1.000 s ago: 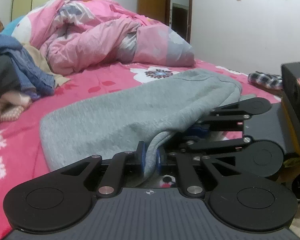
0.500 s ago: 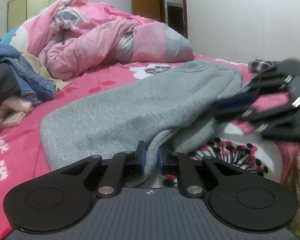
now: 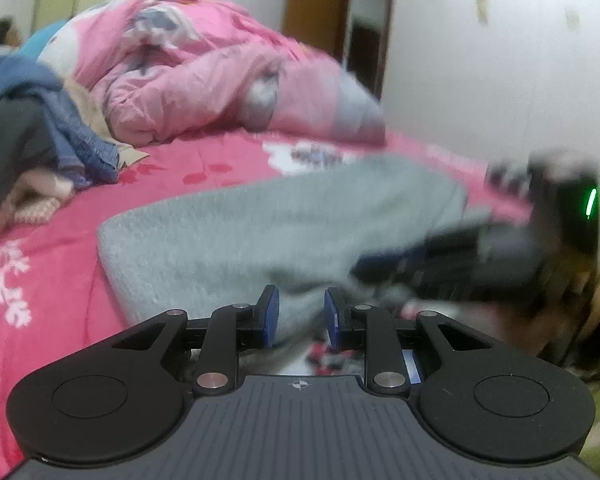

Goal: Fold clothes

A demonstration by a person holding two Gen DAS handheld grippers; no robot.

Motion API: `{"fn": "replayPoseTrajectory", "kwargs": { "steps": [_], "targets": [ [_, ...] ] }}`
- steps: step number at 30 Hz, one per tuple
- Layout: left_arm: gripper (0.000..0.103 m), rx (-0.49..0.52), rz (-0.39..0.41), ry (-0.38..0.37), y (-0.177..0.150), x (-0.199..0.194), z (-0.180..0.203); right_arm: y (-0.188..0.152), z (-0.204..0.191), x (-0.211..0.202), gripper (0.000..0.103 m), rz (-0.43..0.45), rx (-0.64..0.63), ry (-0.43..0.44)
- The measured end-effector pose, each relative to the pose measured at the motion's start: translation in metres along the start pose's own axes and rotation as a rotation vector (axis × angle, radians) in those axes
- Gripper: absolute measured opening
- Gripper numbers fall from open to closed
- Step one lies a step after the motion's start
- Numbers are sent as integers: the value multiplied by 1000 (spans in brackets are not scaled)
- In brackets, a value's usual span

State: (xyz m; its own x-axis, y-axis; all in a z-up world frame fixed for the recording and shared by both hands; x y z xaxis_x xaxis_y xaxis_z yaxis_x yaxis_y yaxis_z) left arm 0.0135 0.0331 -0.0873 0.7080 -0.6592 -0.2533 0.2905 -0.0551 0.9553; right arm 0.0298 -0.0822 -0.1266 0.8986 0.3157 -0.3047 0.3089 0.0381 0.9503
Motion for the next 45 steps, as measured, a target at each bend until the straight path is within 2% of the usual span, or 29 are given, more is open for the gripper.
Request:
{"fn": "replayPoseTrajectory", "kwargs": {
  "steps": [2, 4, 6, 7, 10, 11, 13, 15, 17, 18, 21, 24, 29, 32, 36, 39, 45],
  "targets": [
    [26, -27, 15, 36, 4, 3, -9, -1, -1, 1, 15, 7, -14, -4],
    [26, -7, -37, 107, -7, 13, -19, -4, -1, -1, 15, 23, -14, -3],
    [26, 10, -77, 136, -24, 19, -27, -5, 1, -5, 16, 32, -5, 0],
    [26, 13, -91, 148, -30, 21, -30, -4, 2, -6, 16, 31, -3, 4],
    [26, -42, -70, 145, -27, 18, -35, 11, -2, -13, 17, -2, 3, 2],
    [26, -62, -63, 143, -26, 17, -36, 21, -7, -19, 17, 25, -7, 14],
    [26, -116, -56, 136, -26, 16, -42, 32, -16, -25, 18, 83, -49, 38],
    [26, -178, -46, 129, -24, 13, -47, 24, -25, -17, 32, 56, -110, 46],
    [26, -251, -22, 116, -18, 6, -51, -4, -28, 0, 33, -30, -184, 27],
    [27, -292, -2, 108, -15, 1, -53, -9, -32, -3, 34, 14, -239, 17],
    [37, -410, 50, 88, -8, -10, -68, -9, -47, -5, 40, 1, -374, -6],
    [39, -519, 68, 109, -8, -15, -87, 1, -54, -4, 41, -8, -422, -13],
    [43, -701, 65, 144, -17, -17, -114, 25, -75, -12, 47, 73, -407, 51],
    [46, -761, 20, 133, -25, -11, -119, 29, -93, -13, 54, 95, -440, 93],
    [51, -840, -42, 76, -36, -6, -117, 23, -113, -7, 64, 90, -504, 134],
    [52, -898, -50, 45, -39, -5, -118, 18, -125, -3, 72, 84, -542, 155],
    [52, -1054, -33, -26, -37, -3, -125, 5, -140, 10, 75, 54, -588, 177]
  ]
}}
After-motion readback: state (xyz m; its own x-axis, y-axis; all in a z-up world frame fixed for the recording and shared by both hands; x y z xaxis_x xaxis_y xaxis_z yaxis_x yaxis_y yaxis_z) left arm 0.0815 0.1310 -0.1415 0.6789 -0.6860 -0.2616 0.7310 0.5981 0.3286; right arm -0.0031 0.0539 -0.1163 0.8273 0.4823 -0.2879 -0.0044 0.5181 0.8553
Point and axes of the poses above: each gripper's, at about its wrist camera, not at the fingertips, and x roughly the way its jaws point, z to its right, y to its top, the point moved 8 cm from there along x, roughly the way its jaws point, and after that the axes turned 11 degrees about z, right-handed, at the moved point
